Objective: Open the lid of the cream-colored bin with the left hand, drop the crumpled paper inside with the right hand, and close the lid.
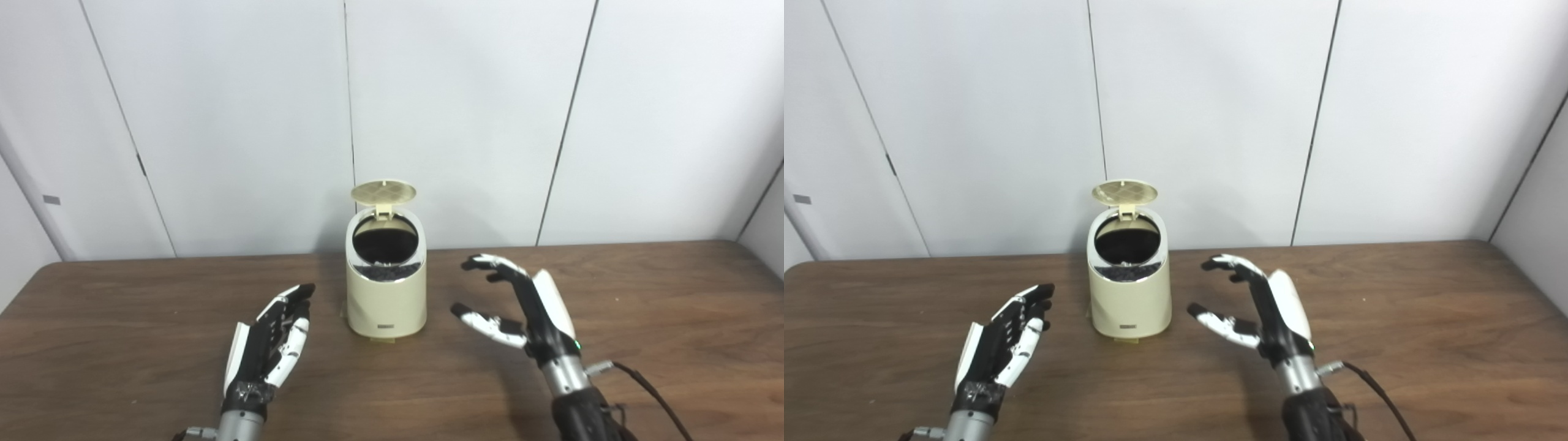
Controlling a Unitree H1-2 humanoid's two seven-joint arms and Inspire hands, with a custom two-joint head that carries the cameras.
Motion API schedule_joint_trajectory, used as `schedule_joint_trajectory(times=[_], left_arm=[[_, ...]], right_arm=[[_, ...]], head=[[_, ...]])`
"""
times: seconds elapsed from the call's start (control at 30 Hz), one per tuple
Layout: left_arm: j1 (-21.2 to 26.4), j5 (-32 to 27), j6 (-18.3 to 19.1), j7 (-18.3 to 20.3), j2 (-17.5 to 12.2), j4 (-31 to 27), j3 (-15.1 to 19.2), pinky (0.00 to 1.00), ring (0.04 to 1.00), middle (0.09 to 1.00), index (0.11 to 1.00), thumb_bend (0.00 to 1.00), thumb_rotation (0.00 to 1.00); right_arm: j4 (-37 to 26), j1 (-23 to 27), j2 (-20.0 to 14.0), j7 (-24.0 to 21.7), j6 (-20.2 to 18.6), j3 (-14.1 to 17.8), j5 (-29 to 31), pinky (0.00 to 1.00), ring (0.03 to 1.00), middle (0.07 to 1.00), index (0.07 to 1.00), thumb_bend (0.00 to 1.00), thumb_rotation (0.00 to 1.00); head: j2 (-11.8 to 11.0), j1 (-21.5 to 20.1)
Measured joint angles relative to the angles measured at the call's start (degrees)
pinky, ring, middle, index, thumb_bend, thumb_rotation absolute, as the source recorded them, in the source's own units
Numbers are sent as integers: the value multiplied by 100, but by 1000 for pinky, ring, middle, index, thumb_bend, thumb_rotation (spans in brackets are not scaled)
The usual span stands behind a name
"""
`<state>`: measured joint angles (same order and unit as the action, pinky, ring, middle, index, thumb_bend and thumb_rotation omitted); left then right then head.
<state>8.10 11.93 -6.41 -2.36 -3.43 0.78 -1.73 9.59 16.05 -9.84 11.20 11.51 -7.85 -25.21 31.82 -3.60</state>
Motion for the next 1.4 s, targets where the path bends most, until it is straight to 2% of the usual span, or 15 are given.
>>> schedule_joint_trajectory(times=[0.1,0.2,0.37,0.43,0.53,0.67,0.77,0.83,0.87,0.97,1.03,1.1,1.2,1.4], left_arm=[[0,5,0,0,0,0,-4,714,818,836,827,215,666],[1,-4,-2,0,-6,1,0,720,817,835,825,215,661],[5,13,-2,-18,-22,3,17,706,806,826,824,218,689],[19,163,-3,-99,-41,4,19,690,791,810,813,227,760],[69,243,-76,-188,-73,15,40,716,800,814,816,228,816],[187,431,-204,-259,-149,16,49,702,790,808,803,233,802],[329,607,-190,-262,-231,-31,63,711,796,813,808,245,795],[468,613,-190,-256,-279,-130,101,702,794,810,803,254,749],[585,576,-190,-255,-288,-154,144,723,807,818,812,281,797],[1047,445,-192,-258,-311,-185,254,700,793,803,799,261,714],[1384,449,-170,-250,-364,-333,290,703,797,808,803,286,757],[1738,453,-21,-192,-421,-451,297,696,799,807,801,321,807],[2171,498,366,45,-581,-632,236,670,788,790,785,398,905],[2450,1180,1064,312,-741,-690,-154,700,771,775,771,516,967]], right_arm=[[42,-102,-68,-119,67,7,159,884,947,977,997,512,829],[100,-190,-66,-245,153,14,357,880,956,994,1000,534,833],[116,-262,-61,-265,206,36,409,894,964,1000,1000,453,790],[117,-267,-61,-265,206,55,409,884,957,993,998,417,750],[126,-267,-55,-284,206,73,456,877,951,986,992,423,734],[139,-265,-52,-335,201,79,476,877,953,985,993,403,775],[154,-261,-54,-437,197,80,518,893,962,990,1000,327,810],[199,-245,-58,-485,212,93,608,902,964,984,988,271,853],[236,-227,-58,-494,233,105,644,910,966,980,976,240,901],[295,-194,-51,-492,252,130,676,897,955,962,951,213,957],[294,-191,-30,-476,248,154,667,871,933,939,928,208,981],[293,-187,-10,-455,233,187,639,854,919,921,909,199,995],[302,-175,22,-453,237,217,627,829,899,897,884,179,837],[323,-163,27,-459,257,223,620,813,891,891,881,198,765]], head=[[-9,17],[-17,18],[-26,44],[-35,53],[-35,70],[-62,123],[-70,141],[-70,149],[-79,158],[-88,185],[-88,202],[-97,211],[-105,220],[-123,193]])
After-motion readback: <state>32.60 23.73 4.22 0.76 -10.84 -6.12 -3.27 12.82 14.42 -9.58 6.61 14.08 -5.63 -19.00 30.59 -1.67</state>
